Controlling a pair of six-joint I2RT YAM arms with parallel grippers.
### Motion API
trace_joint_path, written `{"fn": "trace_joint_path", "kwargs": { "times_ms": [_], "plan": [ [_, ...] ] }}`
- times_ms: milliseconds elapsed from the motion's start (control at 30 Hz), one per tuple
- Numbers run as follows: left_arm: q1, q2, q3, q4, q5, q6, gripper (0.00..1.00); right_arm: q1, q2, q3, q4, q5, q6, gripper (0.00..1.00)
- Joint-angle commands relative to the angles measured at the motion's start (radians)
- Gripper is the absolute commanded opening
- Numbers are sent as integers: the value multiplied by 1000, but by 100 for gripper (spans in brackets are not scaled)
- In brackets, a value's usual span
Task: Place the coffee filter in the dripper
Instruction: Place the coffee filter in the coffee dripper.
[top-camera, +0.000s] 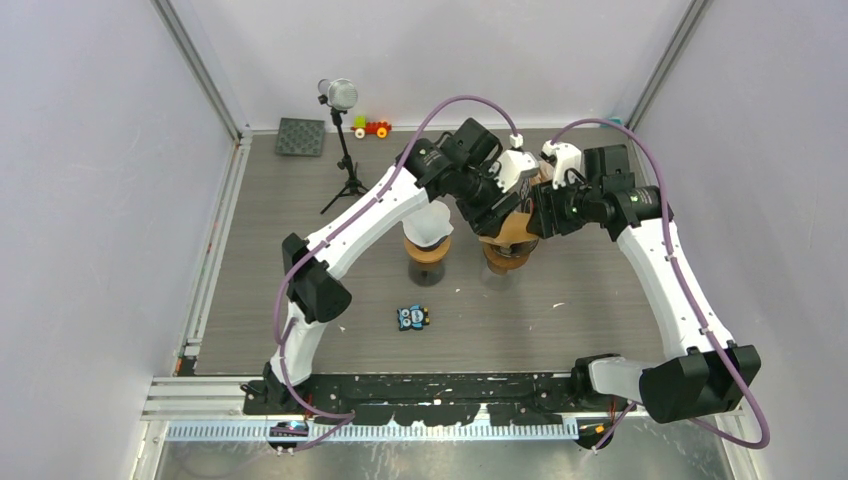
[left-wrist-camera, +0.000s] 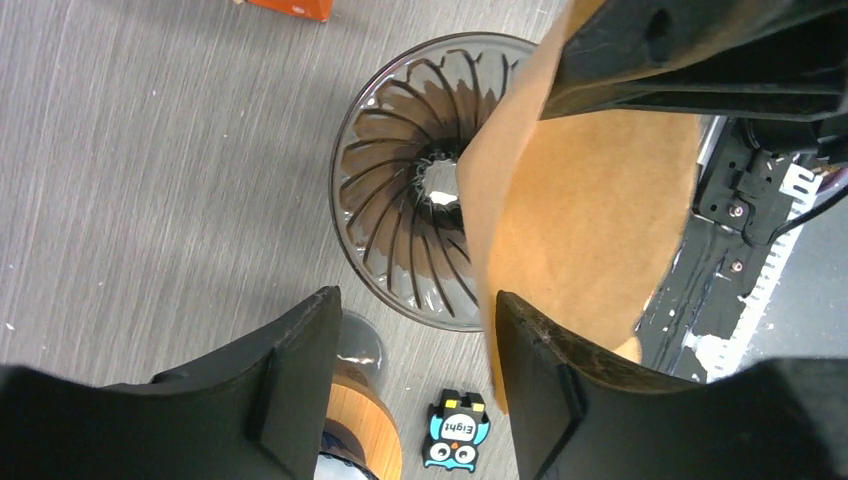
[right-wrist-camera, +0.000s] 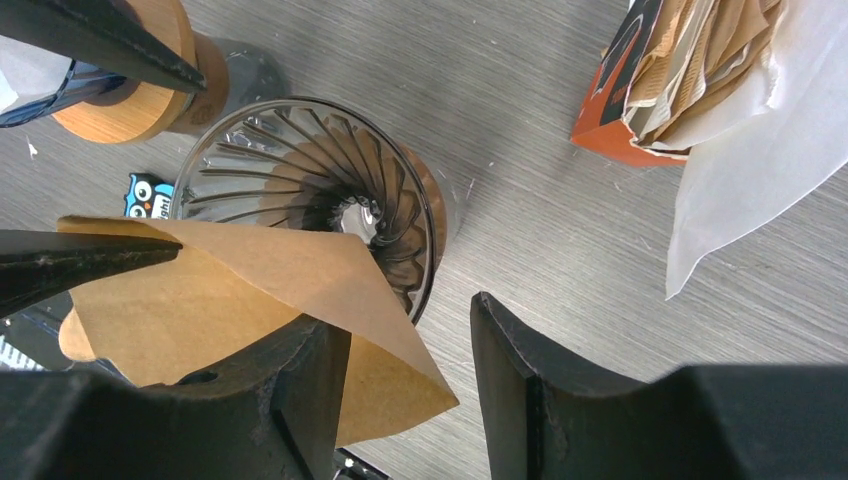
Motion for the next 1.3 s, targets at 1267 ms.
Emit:
{"fn": "trace_joint_path", "kwargs": {
  "times_ms": [1267],
  "plan": [
    [35,-25,-84,69,-36,-179,64,-5,42,-3,33,34,34,52]
  ]
}}
